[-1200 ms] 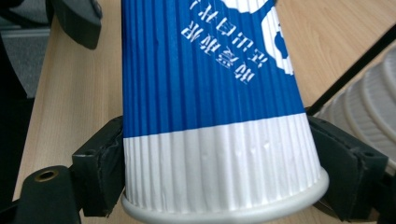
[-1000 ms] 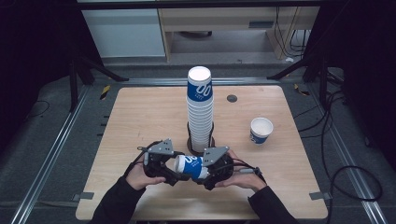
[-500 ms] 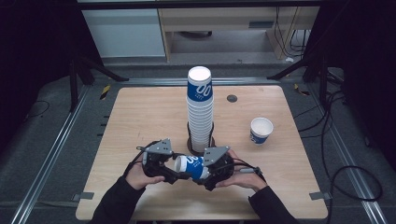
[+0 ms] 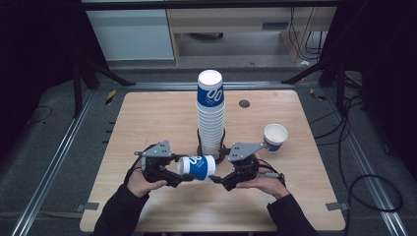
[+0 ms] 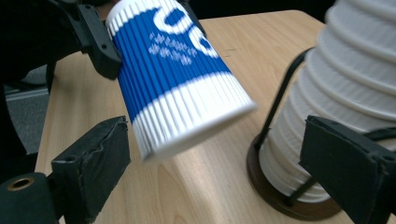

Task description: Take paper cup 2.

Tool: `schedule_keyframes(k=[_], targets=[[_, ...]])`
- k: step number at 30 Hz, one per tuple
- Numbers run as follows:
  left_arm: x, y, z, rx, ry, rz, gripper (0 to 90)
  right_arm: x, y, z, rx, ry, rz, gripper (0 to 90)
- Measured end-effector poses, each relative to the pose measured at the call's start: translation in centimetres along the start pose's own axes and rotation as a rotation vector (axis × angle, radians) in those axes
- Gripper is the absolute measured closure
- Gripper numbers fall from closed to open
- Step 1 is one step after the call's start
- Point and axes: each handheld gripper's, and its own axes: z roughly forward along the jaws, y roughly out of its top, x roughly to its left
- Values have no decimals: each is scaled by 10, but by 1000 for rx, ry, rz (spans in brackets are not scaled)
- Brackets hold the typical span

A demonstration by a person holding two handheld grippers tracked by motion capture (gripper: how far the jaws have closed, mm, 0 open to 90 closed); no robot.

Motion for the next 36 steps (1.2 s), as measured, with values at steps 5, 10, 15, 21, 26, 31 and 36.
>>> schedule_keyframes(k=[5, 10, 15, 21, 26, 31, 36], targets=[[4, 0, -13, -96, 17, -3, 263, -7, -3, -10, -24, -14, 34, 84], [5, 1, -20, -163, 17, 0, 263, -10, -5, -12, -47, 10, 67, 84], [2, 2, -19, -188, -12, 4, 263, -10, -5, -10, -52, 30, 76, 85], [-6, 5, -9, -172, -50, 28, 263, -8, -4, -7, -80, 71, 84, 88], [-13, 6, -4, -166, -77, 43, 263, -4, -4, -2, -94, 135, 86, 85], [-16, 8, -2, -164, -106, 58, 264, -2, -4, 1, -106, 191, 90, 84], [-20, 7, 4, -142, -140, 71, 264, 2, -5, 4, -101, 240, 74, 87]])
